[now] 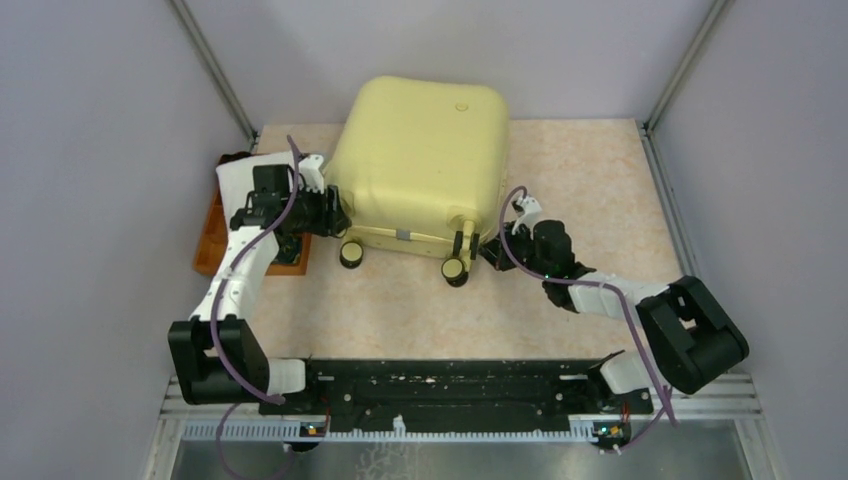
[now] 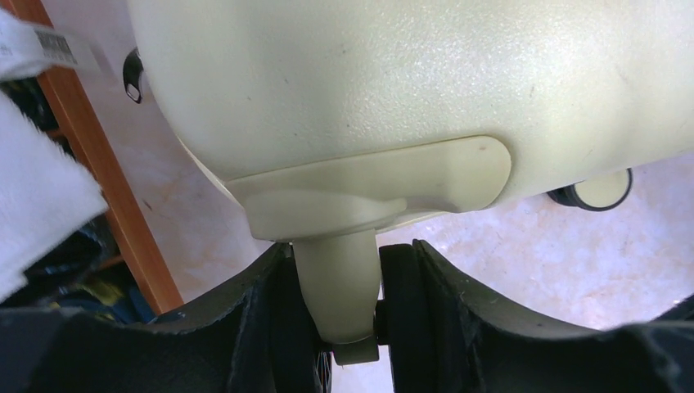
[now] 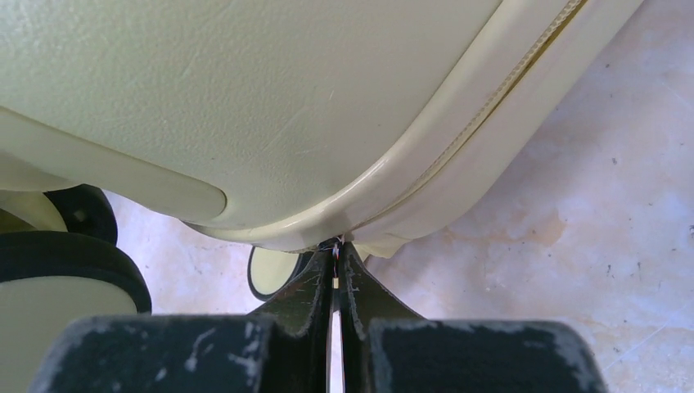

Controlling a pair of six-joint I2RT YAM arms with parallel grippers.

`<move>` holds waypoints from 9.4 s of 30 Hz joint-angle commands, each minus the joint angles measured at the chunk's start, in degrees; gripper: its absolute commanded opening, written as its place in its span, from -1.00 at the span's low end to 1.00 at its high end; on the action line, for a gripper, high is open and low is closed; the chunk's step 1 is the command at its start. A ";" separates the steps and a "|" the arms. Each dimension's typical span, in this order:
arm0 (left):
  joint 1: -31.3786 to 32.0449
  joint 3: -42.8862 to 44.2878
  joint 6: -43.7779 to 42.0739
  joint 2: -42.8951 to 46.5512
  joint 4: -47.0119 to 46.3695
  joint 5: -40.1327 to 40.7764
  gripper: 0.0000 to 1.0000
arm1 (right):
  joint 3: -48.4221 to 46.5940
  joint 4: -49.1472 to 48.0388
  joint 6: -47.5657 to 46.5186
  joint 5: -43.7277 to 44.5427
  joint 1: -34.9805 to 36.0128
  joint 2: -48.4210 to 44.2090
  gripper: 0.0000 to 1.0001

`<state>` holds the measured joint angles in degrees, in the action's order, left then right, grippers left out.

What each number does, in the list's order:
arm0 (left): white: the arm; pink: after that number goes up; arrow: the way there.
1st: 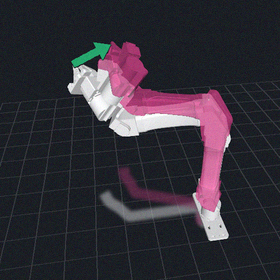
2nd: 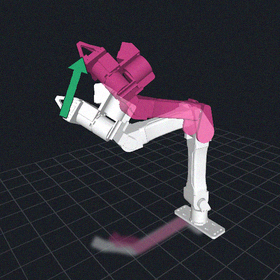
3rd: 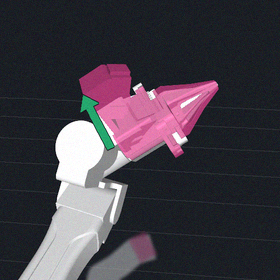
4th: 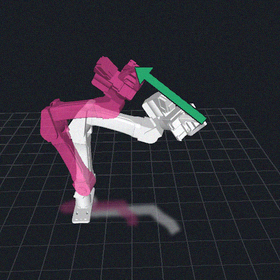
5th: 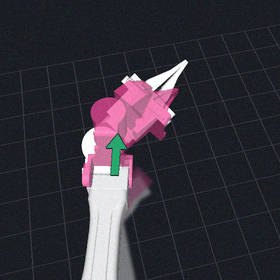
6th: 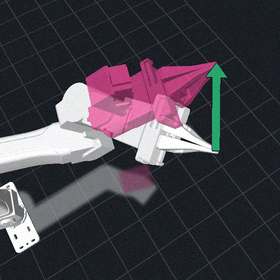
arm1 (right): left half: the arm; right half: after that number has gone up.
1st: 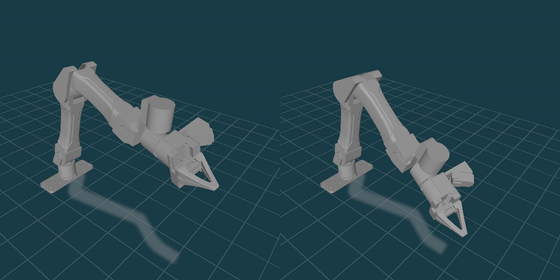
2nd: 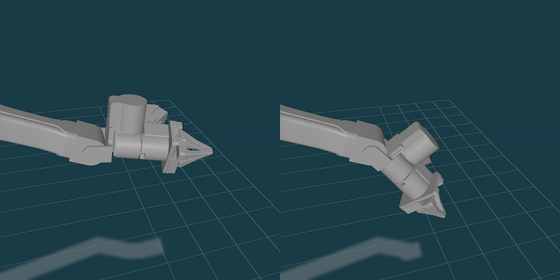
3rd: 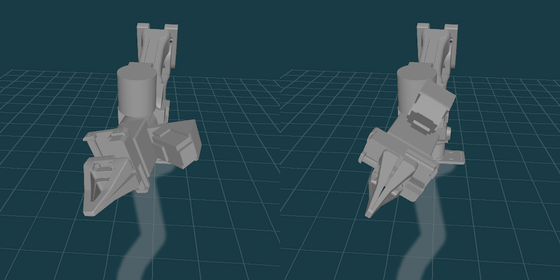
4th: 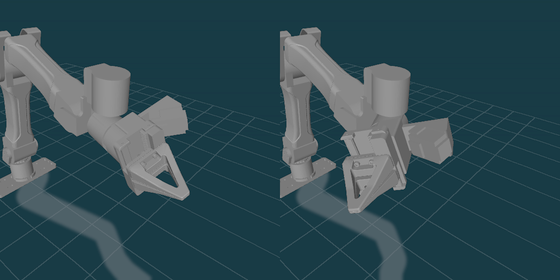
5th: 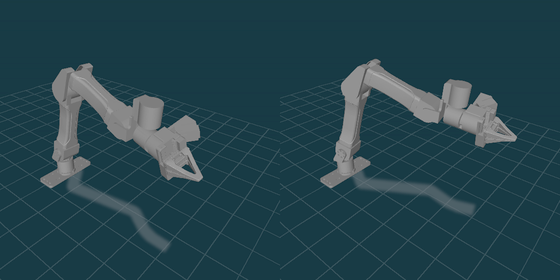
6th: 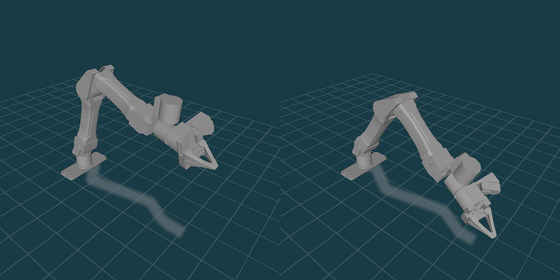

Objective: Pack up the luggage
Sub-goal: Zip the luggage at the center of the board.

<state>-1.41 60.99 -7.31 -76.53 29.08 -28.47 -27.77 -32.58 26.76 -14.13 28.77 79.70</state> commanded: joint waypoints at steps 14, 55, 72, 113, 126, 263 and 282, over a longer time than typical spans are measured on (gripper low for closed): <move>0.99 4.87 6.80 5.28 2.45 -4.92 -1.00 | 9.60 -6.78 -4.81 0.74 -6.97 -8.48 0.24; 1.16 16.03 12.58 2.51 2.11 -7.15 -1.00 | 10.49 -42.55 -0.57 -12.98 -6.10 8.80 -1.00; 1.15 16.15 13.26 3.43 2.52 -7.36 -1.00 | 11.53 -35.15 -3.97 -1.45 -2.85 1.79 -1.00; 2.78 17.91 21.11 3.90 0.67 -7.51 -1.00 | 21.83 -3.58 -7.33 16.06 4.44 -28.06 0.18; 2.80 19.46 20.73 3.40 1.51 -7.24 -1.00 | 15.34 -21.49 -11.10 6.67 -0.32 -11.69 0.09; 17.93 -8.14 41.80 14.12 -26.19 -31.54 -1.00 | -12.94 -18.94 -12.80 25.36 38.18 15.60 -0.32; 26.62 -5.06 20.63 12.58 -13.00 -31.56 -0.03 | -0.95 5.95 -2.92 18.45 0.66 -14.95 0.09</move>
<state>20.40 49.74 29.56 -66.17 23.00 -42.57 -22.50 -28.32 26.46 2.96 40.60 63.00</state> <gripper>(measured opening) 0.632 0.542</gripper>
